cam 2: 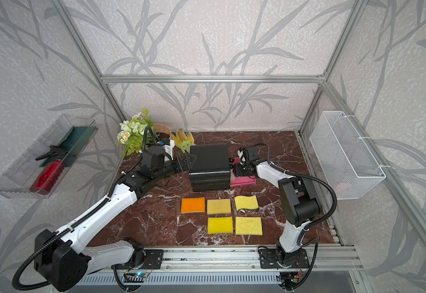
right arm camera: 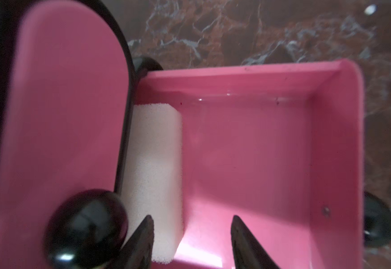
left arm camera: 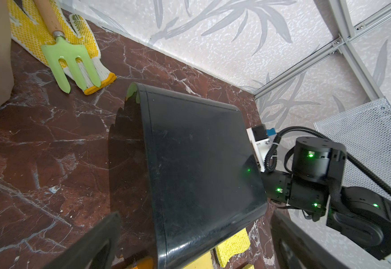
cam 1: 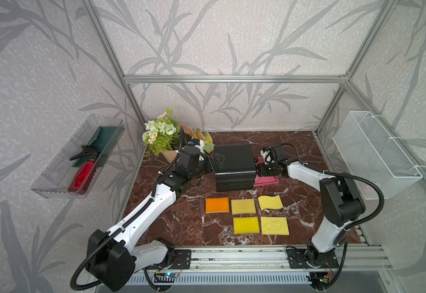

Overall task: Take the sponge out of the drawer
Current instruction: Pick up the sponge from the drawer.

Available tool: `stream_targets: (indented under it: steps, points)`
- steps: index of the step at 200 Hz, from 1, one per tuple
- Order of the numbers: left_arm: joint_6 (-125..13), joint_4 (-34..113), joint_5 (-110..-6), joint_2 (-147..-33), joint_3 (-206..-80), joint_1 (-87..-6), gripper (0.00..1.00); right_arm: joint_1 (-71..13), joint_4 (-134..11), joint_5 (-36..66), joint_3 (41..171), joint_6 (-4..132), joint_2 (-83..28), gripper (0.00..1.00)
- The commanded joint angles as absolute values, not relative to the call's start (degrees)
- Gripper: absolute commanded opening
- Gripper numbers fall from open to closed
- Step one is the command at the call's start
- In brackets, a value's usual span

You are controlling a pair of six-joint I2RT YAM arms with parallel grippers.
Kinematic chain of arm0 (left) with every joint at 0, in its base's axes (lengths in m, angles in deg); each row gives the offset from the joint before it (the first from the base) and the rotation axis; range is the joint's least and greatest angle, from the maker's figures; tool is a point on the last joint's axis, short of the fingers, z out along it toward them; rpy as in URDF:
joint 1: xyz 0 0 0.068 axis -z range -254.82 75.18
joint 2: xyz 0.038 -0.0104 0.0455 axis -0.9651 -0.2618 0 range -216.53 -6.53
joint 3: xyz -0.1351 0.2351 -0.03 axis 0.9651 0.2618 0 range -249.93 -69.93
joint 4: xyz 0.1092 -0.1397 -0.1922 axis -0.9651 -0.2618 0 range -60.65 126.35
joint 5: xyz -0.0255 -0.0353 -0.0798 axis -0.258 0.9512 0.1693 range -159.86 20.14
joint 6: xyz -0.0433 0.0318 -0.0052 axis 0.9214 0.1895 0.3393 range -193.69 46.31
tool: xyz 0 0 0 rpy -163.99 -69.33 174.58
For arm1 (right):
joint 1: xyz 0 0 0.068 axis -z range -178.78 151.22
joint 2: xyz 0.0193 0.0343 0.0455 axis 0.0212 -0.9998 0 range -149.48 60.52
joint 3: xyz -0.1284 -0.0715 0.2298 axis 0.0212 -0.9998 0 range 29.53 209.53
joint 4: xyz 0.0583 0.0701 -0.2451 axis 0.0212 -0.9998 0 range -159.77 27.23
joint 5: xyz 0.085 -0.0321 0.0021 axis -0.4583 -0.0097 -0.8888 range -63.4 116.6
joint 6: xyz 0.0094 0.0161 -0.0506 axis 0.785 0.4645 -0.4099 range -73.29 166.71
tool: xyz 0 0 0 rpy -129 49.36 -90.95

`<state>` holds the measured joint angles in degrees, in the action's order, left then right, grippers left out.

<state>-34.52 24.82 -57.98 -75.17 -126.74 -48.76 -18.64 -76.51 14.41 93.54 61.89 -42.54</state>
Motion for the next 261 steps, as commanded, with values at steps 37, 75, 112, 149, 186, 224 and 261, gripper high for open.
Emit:
stream_targets:
  steps: [37,75,112,149,186,224,261]
  points:
    - [-34.2,25.5,-58.2,-74.3,-125.7,-49.2,0.99,-20.3,-75.2,11.8,95.0,63.4,-46.2,0.49]
    - [-34.1,25.6,-58.3,-73.8,-125.3,-49.2,0.99,-20.3,-77.3,14.5,94.6,63.2,-46.5,0.17]
    - [-33.9,25.5,-58.0,-73.2,-125.2,-49.4,0.99,-20.3,-77.8,16.2,94.1,62.8,-44.8,0.0]
    - [-33.9,24.9,-58.3,-71.8,-125.0,-49.5,0.99,-18.8,-79.1,19.3,93.0,62.2,-39.2,0.0]
    - [-34.4,24.0,-58.0,-70.5,-125.5,-49.5,0.99,-16.7,-82.0,23.1,91.8,59.8,-29.5,0.0]
    - [-41.0,17.4,-56.6,-71.3,-132.7,-49.6,0.99,-15.1,-88.7,29.1,94.4,56.6,-22.5,0.0]
    - [-45.5,13.2,-49.0,-74.0,-140.1,-49.6,0.99,-15.0,-92.0,26.4,98.7,51.6,-17.1,0.0]
